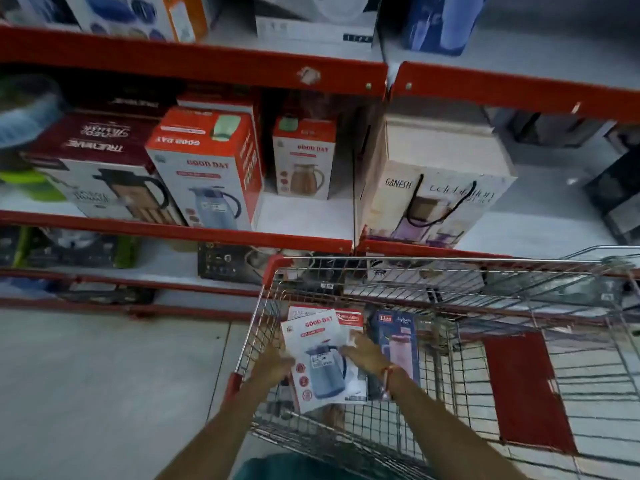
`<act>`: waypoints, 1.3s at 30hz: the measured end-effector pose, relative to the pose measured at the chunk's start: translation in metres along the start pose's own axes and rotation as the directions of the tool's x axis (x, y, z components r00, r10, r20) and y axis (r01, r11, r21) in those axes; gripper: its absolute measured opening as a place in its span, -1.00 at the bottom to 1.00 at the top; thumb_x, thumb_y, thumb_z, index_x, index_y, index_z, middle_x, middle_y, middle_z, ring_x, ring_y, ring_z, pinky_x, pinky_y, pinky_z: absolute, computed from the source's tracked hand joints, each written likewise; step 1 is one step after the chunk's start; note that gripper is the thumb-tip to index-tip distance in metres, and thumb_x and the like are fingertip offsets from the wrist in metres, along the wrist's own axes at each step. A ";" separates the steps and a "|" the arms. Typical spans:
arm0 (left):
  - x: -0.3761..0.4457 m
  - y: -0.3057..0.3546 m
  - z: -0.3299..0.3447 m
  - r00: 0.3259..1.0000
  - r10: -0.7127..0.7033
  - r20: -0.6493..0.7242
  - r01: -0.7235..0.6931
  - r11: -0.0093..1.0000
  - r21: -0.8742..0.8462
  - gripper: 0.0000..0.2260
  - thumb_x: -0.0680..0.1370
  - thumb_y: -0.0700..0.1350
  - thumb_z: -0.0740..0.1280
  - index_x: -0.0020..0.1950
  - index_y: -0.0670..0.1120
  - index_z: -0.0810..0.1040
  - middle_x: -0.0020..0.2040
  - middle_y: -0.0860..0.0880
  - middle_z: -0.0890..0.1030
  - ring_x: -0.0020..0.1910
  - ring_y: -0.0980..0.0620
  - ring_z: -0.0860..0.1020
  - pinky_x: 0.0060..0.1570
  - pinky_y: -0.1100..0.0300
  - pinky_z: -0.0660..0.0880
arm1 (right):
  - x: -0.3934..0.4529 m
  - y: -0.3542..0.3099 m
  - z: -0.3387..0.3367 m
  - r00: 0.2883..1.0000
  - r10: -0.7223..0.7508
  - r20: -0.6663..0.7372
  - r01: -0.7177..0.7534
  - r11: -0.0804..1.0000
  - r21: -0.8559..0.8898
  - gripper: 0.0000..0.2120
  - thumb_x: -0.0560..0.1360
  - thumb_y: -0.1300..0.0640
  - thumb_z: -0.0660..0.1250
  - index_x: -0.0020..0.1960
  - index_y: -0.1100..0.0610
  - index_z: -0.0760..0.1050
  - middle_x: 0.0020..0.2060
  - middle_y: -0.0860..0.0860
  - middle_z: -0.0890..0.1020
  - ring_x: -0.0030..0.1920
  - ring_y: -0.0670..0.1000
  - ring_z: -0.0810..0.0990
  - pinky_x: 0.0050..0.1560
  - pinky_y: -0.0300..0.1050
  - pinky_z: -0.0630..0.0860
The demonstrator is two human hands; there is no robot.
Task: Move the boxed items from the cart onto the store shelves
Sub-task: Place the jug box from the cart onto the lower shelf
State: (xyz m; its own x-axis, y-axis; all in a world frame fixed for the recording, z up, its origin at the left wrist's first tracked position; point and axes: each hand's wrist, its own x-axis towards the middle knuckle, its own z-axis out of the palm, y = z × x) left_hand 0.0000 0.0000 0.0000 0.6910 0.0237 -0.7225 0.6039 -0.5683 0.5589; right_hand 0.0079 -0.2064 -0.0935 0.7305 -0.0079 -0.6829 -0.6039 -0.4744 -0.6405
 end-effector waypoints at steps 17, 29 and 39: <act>-0.027 0.002 -0.026 0.967 0.251 -0.039 -0.254 0.950 -0.183 -0.38 0.44 -0.32 0.38 0.42 0.03 0.27 0.22 -0.10 0.57 0.12 -0.01 0.55 -0.05 -0.07 0.63 | -0.089 -0.063 -0.030 0.981 -0.168 -0.099 0.170 0.985 0.011 -0.68 0.50 0.29 0.30 0.16 0.02 0.33 -0.05 -0.15 0.49 -0.03 0.02 0.57 -0.02 0.02 0.59; -0.024 0.034 -0.053 0.749 0.548 -0.373 -0.562 0.823 0.079 -0.56 0.41 -0.40 0.35 0.26 -0.15 0.46 0.03 0.09 0.59 -0.01 0.04 0.64 -0.11 0.54 0.51 | -0.108 -0.108 -0.029 0.790 -0.413 -0.453 0.359 0.911 -0.204 -0.73 0.45 0.27 0.39 -0.09 0.00 0.34 -0.11 0.01 0.67 -0.15 0.03 0.65 -0.29 -0.18 0.51; 0.048 0.143 -0.102 0.572 0.572 -0.588 -0.582 0.788 0.201 -0.71 0.46 -0.36 0.32 0.13 -0.27 0.33 -0.10 -0.21 0.65 -0.21 0.02 0.58 -0.24 0.37 0.51 | -0.023 -0.211 -0.053 0.538 -0.547 -0.642 0.435 0.832 -0.344 -0.80 0.46 0.30 0.35 0.04 0.25 0.39 -0.08 0.23 0.66 -0.11 0.25 0.64 -0.18 0.03 0.56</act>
State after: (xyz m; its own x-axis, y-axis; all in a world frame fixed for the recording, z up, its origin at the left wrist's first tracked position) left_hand 0.1605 0.0042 0.0867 0.9742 0.1725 0.1458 -0.0056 -0.6269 0.7791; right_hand 0.1359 -0.1527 0.0758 0.9276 -0.3101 0.2084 -0.0748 -0.7007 -0.7095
